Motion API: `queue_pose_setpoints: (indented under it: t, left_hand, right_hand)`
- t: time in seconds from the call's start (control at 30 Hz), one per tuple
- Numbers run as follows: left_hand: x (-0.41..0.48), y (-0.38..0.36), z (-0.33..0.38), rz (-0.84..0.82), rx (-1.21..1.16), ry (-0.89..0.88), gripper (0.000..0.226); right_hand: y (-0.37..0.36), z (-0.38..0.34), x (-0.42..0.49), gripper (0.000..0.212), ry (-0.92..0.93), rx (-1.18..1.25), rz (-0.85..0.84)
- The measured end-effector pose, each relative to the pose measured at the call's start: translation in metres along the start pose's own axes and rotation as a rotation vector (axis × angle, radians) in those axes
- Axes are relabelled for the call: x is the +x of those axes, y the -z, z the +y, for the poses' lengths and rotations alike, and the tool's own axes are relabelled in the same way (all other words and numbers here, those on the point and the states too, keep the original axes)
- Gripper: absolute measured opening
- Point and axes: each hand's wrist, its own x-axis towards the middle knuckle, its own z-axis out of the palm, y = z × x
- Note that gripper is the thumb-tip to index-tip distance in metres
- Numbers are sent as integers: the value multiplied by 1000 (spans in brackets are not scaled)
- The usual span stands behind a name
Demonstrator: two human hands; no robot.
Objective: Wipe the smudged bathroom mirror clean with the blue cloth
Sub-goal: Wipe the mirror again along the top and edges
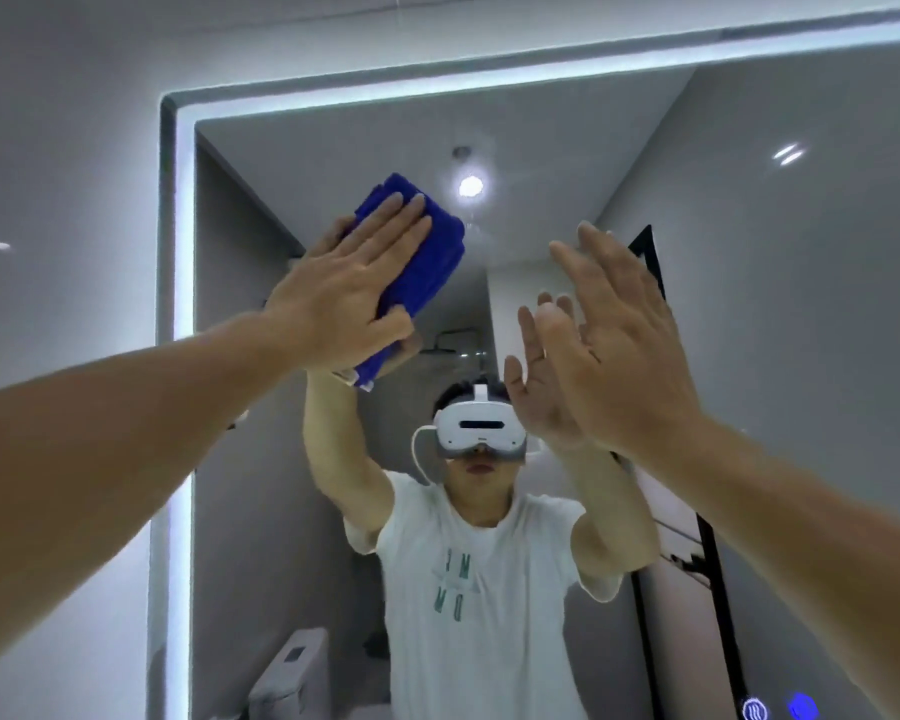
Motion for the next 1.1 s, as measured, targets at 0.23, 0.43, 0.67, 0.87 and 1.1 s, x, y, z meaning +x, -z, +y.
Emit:
queue_pose_setpoints:
  t: [0.23,0.43,0.67,0.87,1.1]
  left_hand:
    - [-52,-17,36,6,74,-522,70]
    - [45,9,-41,-2,51,-230,72]
    - [70,10,-40,21,-13,106,73]
    - [33,11,-43,-17,105,-569,63]
    - [147,31,-94,37,-22,261,69]
  right_hand:
    - [-6,-9,15,60,112,-58,15]
    - [-20,-7,46,57,208,-102,27]
    - [-24,-7,86,61,176,-83,74]
    - [-14,-8,116,59,181,-92,97]
    - [-4,-13,141,63,174,-92,99]
